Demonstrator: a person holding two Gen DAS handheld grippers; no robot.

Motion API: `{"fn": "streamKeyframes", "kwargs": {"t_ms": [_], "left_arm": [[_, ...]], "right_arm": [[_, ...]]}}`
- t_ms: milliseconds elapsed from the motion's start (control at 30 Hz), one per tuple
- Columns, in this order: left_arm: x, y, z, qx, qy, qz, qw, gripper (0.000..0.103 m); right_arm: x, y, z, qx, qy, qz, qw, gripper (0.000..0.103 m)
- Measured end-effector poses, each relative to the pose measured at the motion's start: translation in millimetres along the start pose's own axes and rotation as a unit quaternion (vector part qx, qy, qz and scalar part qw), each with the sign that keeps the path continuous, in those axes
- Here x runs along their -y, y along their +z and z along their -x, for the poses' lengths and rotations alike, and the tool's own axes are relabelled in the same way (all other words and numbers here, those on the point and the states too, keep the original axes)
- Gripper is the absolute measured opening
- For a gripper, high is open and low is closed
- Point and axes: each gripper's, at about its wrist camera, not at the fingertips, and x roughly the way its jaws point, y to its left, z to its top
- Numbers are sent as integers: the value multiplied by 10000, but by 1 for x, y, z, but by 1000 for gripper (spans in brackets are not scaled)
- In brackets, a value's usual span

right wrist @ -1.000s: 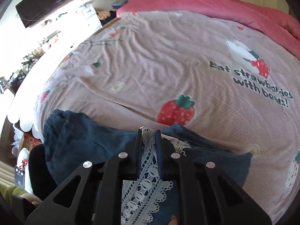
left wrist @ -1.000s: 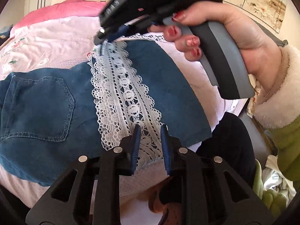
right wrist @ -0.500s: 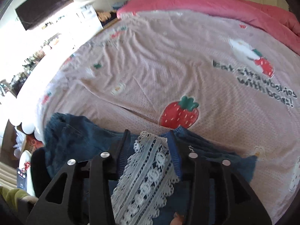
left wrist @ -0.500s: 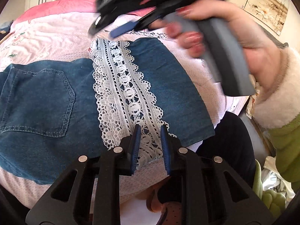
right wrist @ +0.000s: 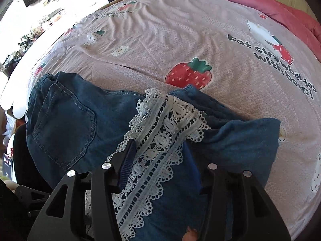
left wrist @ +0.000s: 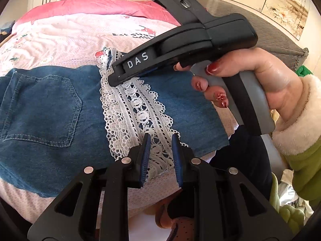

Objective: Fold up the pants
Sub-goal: 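Lay the lace hem flat with the right gripper and open it, then grasp the elastic waistband with the right gripper and lift it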

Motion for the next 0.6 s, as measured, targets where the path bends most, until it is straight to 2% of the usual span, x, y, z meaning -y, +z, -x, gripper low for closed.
{"fn": "streamKeyframes", "kwargs": {"t_ms": [67, 133, 167, 200, 233, 333, 433, 500, 600], "left_arm": [[0, 0, 1, -5, -24, 21, 10000, 15], [-1, 0, 7, 8, -73, 43, 10000, 18], [-1, -1, 11, 26, -109, 64, 9999, 25], [-2, -2, 16, 53, -133, 106, 9998, 33], [-2, -2, 20, 81, -116, 126, 9998, 37], [-7, -2, 37, 227, 17, 186, 9996, 42], [-13, 1, 52, 380, 242, 266, 9986, 52], [-20, 1, 65, 504, 521, 334, 9968, 65], [-33, -3, 81, 632, 790, 514, 9935, 74]], "right_arm": [[2, 0, 5, 32, 62, -86, 9999, 48], [6, 0, 17, 144, 184, -237, 9994, 55], [8, 0, 24, 240, 255, -296, 9989, 62], [8, 0, 33, 368, 323, -333, 9982, 64], [8, 0, 41, 470, 333, -338, 9978, 64], [6, 2, 55, 637, 350, -355, 9967, 70], [1, 6, 64, 775, 486, -355, 9952, 74], [-5, 12, 68, 837, 528, -296, 9946, 82], [-19, 23, 70, 902, 582, -65, 9942, 89]]}}
